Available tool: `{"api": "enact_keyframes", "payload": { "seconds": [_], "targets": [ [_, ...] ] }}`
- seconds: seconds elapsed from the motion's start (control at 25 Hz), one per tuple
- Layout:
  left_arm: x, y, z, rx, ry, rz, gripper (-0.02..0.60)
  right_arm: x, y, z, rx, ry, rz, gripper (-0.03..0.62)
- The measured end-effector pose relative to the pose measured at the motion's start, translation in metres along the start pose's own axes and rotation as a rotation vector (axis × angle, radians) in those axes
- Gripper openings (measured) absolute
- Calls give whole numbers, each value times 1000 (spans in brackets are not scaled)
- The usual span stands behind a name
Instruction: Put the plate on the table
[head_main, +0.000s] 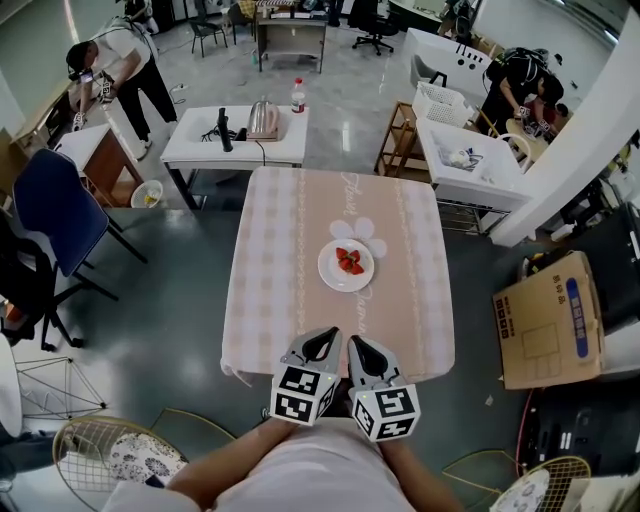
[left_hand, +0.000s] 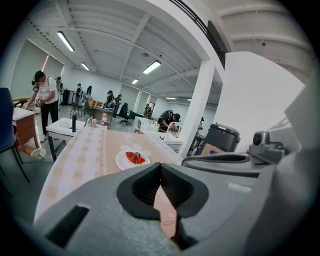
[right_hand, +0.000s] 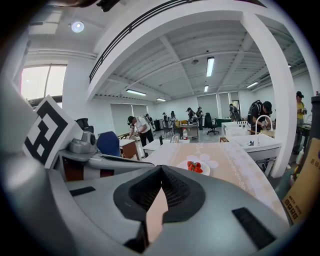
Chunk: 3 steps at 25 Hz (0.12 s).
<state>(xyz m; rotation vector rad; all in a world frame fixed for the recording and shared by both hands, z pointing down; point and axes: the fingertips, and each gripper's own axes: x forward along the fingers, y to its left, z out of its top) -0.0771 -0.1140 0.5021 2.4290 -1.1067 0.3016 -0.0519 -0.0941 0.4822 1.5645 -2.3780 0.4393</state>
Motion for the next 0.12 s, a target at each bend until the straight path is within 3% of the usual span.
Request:
{"api": "enact_keyframes", "payload": {
  "seconds": [0.12],
  "targets": [
    [0,-1,-2,5,5,1,5,-1,-3,1,4,-4,-5,3]
  ]
}}
